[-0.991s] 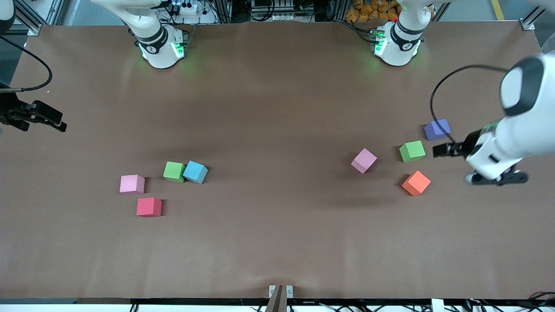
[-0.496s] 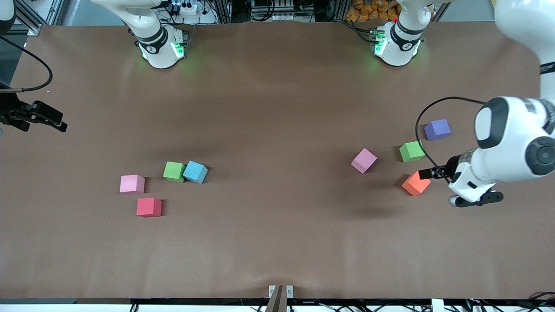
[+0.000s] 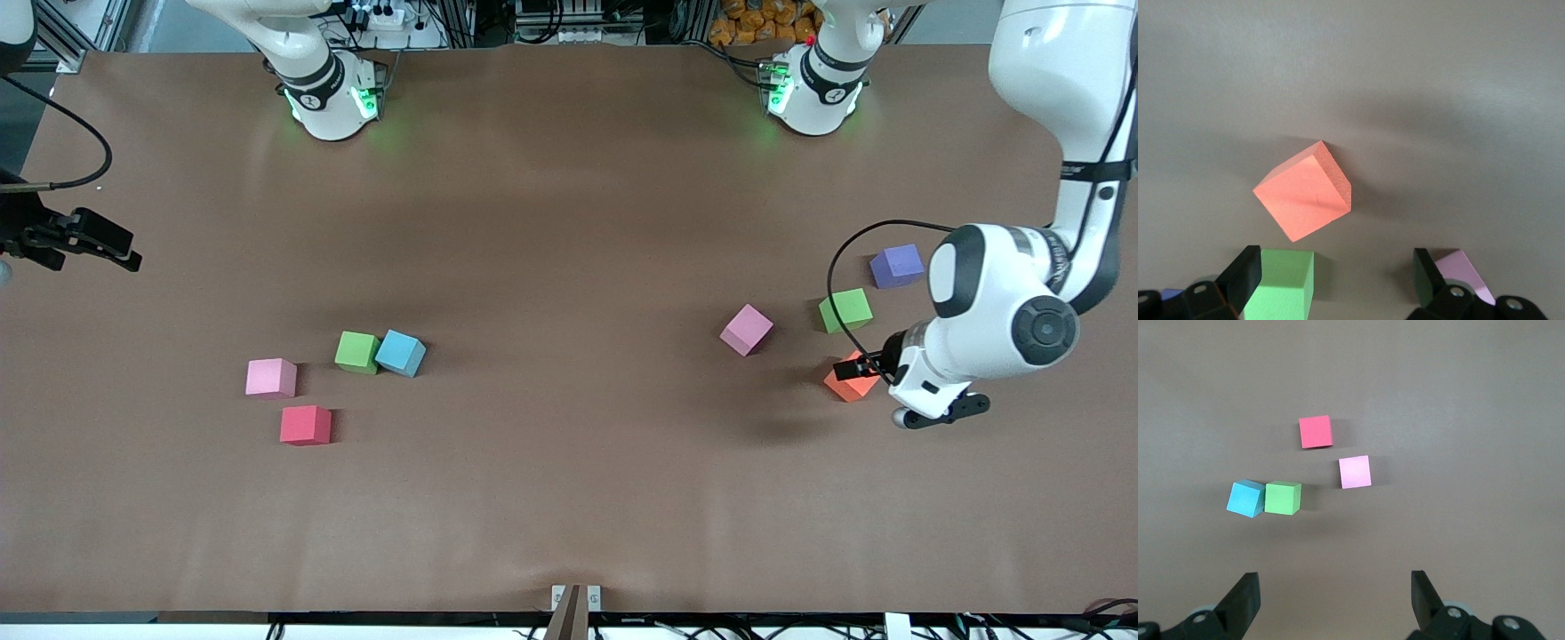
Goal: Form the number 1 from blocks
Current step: 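Grasp the orange cube with the left gripper while the right gripper reaches the red cube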
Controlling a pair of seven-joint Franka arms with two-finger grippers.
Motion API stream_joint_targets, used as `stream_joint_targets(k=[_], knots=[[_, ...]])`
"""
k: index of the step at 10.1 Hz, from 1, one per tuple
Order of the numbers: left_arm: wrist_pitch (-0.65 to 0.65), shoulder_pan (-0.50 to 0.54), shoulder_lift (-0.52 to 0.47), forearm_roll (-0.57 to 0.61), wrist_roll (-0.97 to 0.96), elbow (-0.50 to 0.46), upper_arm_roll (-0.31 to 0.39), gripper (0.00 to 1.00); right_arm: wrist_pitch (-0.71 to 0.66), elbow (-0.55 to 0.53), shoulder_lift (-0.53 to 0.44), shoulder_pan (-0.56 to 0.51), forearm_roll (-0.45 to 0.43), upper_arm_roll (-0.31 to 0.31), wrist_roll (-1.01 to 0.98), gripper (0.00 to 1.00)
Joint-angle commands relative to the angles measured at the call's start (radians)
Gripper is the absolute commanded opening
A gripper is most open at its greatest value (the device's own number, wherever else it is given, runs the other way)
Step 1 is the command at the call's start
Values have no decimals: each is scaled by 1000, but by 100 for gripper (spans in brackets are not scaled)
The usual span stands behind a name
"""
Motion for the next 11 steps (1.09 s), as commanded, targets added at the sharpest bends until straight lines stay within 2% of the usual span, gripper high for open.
stream_joint_targets(k=[1, 5, 7, 11], knots=[[131, 8, -18, 83, -112, -138, 2, 100, -12, 15, 7, 2, 0, 9, 16, 100], [175, 66, -1, 123, -183, -181, 4, 100, 3, 9, 27, 33, 0, 11, 14, 100], [265, 100, 16, 123, -225, -198, 2, 100, 50, 7, 70, 48, 1, 12, 2, 100], [290, 91, 33, 121, -322, -186, -1, 100, 179, 4, 232, 73, 23, 20, 13, 100]])
